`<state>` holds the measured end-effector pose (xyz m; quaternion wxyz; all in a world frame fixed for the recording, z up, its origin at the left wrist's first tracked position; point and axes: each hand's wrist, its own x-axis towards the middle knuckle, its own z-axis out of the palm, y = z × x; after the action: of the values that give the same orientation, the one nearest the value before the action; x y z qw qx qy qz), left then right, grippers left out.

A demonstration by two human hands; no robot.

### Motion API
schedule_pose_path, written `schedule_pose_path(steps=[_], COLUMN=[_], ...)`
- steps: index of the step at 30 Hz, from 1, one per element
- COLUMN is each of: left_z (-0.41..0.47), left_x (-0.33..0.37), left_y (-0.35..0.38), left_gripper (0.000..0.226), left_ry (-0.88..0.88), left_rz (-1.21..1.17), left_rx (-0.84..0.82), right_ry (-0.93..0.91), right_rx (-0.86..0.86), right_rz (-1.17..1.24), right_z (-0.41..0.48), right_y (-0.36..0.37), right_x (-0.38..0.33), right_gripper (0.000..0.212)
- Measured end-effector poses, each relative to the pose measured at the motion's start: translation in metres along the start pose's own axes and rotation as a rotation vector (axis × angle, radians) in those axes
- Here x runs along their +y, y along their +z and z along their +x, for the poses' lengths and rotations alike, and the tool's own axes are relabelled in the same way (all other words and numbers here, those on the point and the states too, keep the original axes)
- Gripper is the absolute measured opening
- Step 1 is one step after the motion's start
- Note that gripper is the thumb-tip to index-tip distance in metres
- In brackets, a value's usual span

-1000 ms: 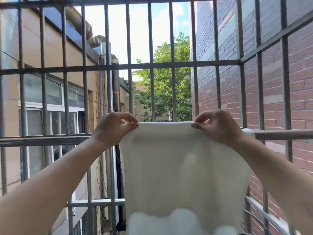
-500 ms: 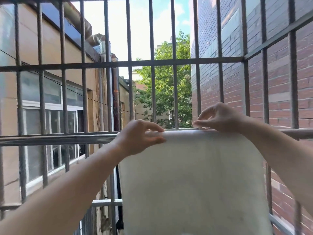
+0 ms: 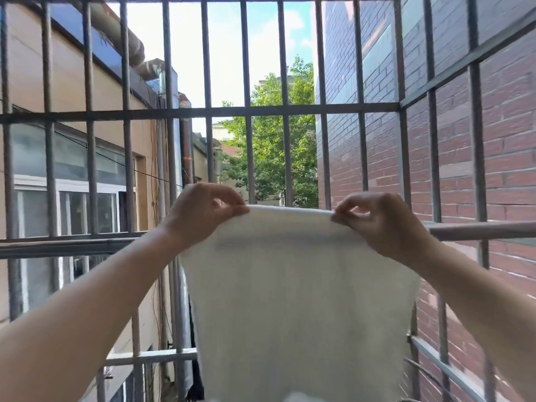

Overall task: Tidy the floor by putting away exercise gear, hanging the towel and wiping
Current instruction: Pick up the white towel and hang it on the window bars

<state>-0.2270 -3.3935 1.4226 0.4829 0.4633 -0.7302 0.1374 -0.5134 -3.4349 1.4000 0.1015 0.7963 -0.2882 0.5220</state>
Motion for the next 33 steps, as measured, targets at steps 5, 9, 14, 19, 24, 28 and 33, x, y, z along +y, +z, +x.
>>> schedule_pose_path(steps=[5,9,14,19,24,28,33], left_z=[0.029,0.024,0.005,-0.026,-0.045,-0.050,-0.062], left_x=[-0.009,-0.021,-0.008,0.011,-0.001,0.006,0.030], left_y=[-0.003,0.002,-0.001,0.003,0.006,0.005,-0.004], left_gripper=[0.007,0.007,0.011,0.034,0.040,0.043,0.051], left_ry=[-0.038,-0.107,-0.045,0.001,0.021,0.003,-0.015], left_rz=[0.033,0.162,0.040,0.230,0.435,0.463,0.479], left_rx=[-0.071,-0.333,-0.201,-0.414,-0.369,-0.356,-0.326], right_ry=[0.128,0.206,0.131,0.031,-0.022,-0.003,-0.035], right_rx=[-0.183,-0.431,-0.327,-0.402,-0.358,-0.366,-0.301], right_rz=[0.078,0.056,0.077,-0.109,-0.349,-0.354,-0.327], right_z=[0.039,0.044,0.030,0.004,-0.007,-0.010,-0.020], right_y=[0.003,0.005,-0.003,0.011,0.013,0.009,-0.007], right_x=[0.010,0.018,0.011,-0.009,-0.007,-0.011,-0.033], right_gripper=[0.012,0.012,0.010,0.055,0.037,0.036,0.045])
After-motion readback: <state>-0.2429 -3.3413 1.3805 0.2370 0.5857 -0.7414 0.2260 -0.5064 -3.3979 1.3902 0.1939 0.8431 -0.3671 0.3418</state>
